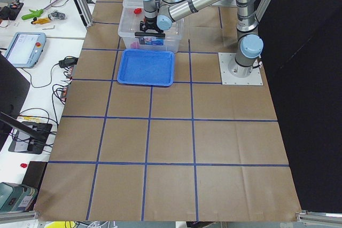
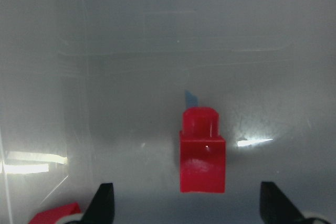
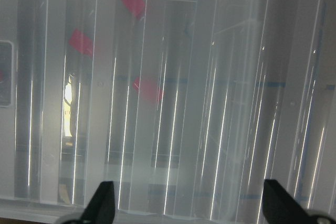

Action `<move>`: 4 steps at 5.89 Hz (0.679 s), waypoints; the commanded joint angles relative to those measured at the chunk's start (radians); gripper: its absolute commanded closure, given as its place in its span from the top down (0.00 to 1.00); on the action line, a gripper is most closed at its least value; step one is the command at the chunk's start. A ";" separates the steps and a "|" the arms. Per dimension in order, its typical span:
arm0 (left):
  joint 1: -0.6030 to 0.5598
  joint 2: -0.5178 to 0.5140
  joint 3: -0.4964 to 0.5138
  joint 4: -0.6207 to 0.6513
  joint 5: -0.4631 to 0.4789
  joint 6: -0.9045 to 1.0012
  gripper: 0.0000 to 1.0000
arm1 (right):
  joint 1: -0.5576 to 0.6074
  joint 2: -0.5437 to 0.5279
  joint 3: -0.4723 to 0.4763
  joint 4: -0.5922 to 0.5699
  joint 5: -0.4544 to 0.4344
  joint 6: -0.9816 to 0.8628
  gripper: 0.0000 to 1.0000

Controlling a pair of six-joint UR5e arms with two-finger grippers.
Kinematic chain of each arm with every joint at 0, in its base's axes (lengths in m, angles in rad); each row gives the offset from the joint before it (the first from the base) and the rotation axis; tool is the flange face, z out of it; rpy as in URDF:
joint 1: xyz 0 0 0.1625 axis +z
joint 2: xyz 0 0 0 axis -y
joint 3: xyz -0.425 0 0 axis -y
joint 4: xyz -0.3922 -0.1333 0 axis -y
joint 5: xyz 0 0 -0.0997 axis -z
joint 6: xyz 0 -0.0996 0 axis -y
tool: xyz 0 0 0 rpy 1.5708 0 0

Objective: Place red block in blue tray from box

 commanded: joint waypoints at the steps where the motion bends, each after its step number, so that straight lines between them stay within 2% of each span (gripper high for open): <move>1: -0.012 -0.027 0.000 0.032 0.006 0.008 0.96 | 0.000 0.000 0.000 0.000 0.000 0.001 1.00; 2: -0.012 -0.028 -0.004 0.030 0.007 0.009 0.89 | 0.000 0.002 0.000 0.000 0.000 0.001 1.00; 3: -0.012 -0.030 -0.006 0.026 0.009 0.012 0.73 | 0.000 0.002 0.000 0.000 0.000 0.001 1.00; 4: -0.012 -0.028 -0.006 0.023 0.011 0.035 0.43 | 0.000 0.000 0.000 0.000 0.000 0.001 1.00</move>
